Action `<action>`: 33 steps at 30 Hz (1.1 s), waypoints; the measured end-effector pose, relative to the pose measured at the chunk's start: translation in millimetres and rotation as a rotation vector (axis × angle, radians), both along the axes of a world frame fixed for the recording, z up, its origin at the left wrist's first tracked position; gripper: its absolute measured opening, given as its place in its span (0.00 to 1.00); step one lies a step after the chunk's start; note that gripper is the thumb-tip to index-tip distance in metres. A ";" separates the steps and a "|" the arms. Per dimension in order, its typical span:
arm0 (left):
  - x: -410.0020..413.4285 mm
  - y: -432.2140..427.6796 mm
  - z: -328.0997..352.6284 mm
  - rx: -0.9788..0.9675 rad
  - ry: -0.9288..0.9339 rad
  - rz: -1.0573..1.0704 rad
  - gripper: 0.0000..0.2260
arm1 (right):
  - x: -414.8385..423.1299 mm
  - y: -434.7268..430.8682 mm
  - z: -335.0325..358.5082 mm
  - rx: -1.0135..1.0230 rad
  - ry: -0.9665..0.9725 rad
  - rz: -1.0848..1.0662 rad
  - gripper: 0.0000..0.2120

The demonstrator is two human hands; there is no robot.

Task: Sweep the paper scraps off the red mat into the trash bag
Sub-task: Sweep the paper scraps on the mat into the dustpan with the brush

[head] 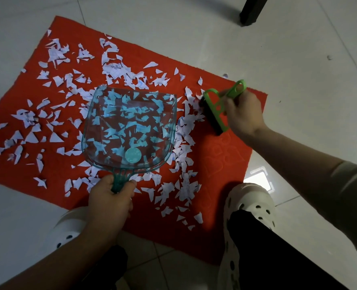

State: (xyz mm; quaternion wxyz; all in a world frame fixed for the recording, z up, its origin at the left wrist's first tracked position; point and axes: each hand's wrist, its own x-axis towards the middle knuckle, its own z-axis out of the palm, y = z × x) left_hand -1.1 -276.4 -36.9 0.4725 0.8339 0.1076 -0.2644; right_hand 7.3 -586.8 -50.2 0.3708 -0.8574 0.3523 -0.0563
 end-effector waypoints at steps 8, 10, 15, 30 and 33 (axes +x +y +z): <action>-0.2 -0.2 1.7 -0.008 0.003 -0.004 0.09 | -22.3 -28.0 5.5 -0.154 -0.059 -0.204 0.15; -0.6 0.3 1.8 -0.011 0.008 0.000 0.08 | -27.1 -30.7 2.5 -0.152 -0.018 -0.246 0.15; -1.0 -0.6 1.7 -0.002 0.015 -0.004 0.08 | -23.0 -13.4 -1.2 -0.053 0.020 -0.118 0.13; 2.0 -3.4 3.5 0.015 0.007 -0.036 0.08 | -20.1 -4.3 -2.0 0.002 -0.024 -0.057 0.12; 4.6 -5.1 4.5 0.015 0.009 -0.032 0.08 | -12.0 -3.3 -0.8 0.030 -0.078 -0.063 0.11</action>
